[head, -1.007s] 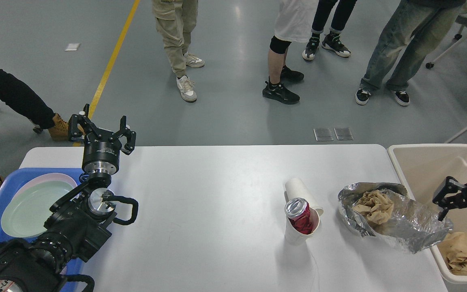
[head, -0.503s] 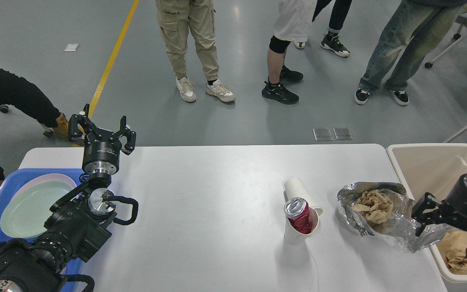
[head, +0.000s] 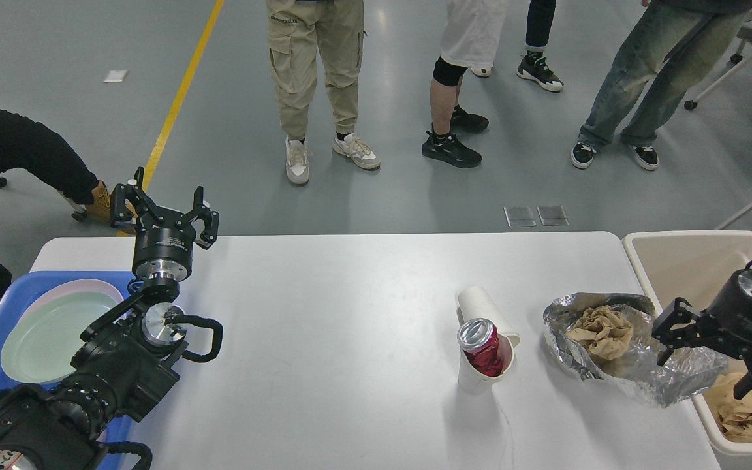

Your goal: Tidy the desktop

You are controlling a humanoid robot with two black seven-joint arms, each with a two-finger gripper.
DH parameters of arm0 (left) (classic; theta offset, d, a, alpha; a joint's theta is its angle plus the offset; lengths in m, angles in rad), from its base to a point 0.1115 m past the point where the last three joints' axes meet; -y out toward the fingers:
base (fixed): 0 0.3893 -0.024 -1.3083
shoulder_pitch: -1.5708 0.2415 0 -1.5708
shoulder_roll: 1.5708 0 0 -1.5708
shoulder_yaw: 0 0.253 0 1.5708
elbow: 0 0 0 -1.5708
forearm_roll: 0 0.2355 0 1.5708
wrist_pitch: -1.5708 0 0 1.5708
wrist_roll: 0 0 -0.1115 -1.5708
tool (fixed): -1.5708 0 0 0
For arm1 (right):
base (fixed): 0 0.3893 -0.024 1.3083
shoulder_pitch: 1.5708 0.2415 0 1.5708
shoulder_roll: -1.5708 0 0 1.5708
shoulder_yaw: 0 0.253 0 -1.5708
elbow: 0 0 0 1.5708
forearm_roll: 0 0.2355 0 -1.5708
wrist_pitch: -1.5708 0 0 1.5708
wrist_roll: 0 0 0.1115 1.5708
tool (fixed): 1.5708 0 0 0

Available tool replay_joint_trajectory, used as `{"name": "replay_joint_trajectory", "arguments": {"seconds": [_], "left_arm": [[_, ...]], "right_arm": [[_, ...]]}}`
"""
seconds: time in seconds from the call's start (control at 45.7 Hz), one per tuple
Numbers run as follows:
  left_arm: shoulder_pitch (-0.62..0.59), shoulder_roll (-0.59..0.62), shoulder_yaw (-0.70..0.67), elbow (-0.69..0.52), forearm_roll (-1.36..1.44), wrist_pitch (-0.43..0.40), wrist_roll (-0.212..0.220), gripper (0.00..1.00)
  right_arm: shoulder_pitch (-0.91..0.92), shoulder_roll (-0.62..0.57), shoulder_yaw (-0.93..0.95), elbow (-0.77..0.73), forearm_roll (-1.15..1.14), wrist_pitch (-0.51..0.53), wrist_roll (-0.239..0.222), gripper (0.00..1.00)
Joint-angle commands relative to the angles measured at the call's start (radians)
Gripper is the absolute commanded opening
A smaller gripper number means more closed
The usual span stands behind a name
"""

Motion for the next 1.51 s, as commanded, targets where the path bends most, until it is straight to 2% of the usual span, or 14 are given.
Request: {"name": "replay_joint_trajectory", "arguments": {"seconds": [0.0,0.328,0.744,1.094,1.182,1.248,1.291,1.423,1.488], "left_arm": [[0.000,0.000,0.000,0.000,0.000,0.001,0.000,0.96],[0.000,0.000,0.000,0.000,0.000,0.001,0.000,0.96],[0.000,0.000,0.000,0.000,0.000,0.001,0.000,0.96],[0.000,0.000,0.000,0.000,0.000,0.001,0.000,0.96],[0.000,0.000,0.000,0.000,0.000,0.001,0.000,0.96],[0.000,0.000,0.000,0.000,0.000,-0.001,0.000,0.96],[0.000,0.000,0.000,0.000,0.000,0.001,0.000,0.96],[0.000,0.000,0.000,0.000,0.000,0.001,0.000,0.96],[0.000,0.000,0.000,0.000,0.000,-0.001,0.000,0.96]], "right_arm": [[-0.004,0.003,0.008,-0.009,-0.002,0.000,0.000,1.00],[-0.033,0.011,0.017,-0.025,-0.002,0.000,0.000,1.00],[-0.068,0.012,0.065,-0.025,-0.005,-0.141,-0.002,1.00],[-0.111,0.011,0.065,-0.026,-0.006,-0.193,-0.002,1.00],[-0.121,0.011,0.066,-0.025,-0.006,-0.236,-0.002,1.00],[-0.131,0.012,0.069,-0.025,-0.005,-0.268,-0.002,0.90],[-0.137,0.015,0.071,-0.025,-0.005,-0.280,-0.002,0.78],[-0.145,0.020,0.072,-0.025,-0.005,-0.277,-0.005,0.01],[-0.145,0.020,0.072,-0.025,-0.005,-0.277,-0.005,0.00]]}}
